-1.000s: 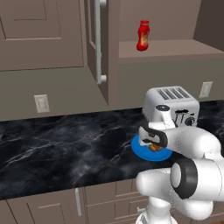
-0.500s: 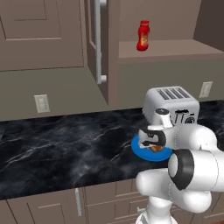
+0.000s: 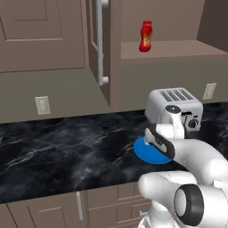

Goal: Move the hot dog bun to the plate on the dining table and place the condiment next to that plate. Then navigate to the fridge and take the sausage and place it on the plate as well.

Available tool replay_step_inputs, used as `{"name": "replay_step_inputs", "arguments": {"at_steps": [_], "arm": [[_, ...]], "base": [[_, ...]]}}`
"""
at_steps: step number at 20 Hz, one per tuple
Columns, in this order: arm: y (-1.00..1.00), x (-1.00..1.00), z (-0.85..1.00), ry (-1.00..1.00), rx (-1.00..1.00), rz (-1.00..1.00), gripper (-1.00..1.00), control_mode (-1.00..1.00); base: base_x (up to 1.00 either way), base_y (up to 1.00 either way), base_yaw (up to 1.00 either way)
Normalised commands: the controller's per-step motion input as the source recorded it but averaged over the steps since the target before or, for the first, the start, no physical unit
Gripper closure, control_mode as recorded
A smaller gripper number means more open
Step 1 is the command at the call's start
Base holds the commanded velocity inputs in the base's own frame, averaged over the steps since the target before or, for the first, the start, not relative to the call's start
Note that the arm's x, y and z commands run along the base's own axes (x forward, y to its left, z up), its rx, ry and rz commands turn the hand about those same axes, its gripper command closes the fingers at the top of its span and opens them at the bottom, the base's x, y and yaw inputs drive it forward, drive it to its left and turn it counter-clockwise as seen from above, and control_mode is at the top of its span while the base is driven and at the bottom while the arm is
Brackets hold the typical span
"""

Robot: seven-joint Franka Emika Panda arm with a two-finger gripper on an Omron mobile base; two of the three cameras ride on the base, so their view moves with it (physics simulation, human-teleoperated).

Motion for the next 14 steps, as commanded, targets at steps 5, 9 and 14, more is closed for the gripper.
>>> {"name": "replay_step_inputs", "arguments": {"at_steps": [5,9,14], "arm": [[0.1,-0.36,0.85,-0.24,0.0,0.01,1.0,-1.0],[0.23,-0.17,0.95,-0.11,0.0,0.02,1.0,-1.0],[0.29,-0.03,0.98,-0.04,-0.01,0.01,1.0,-1.0]], "base": [[0.0,0.0,0.0],[0.0,0.0,0.0],[0.0,0.0,0.0]]}}
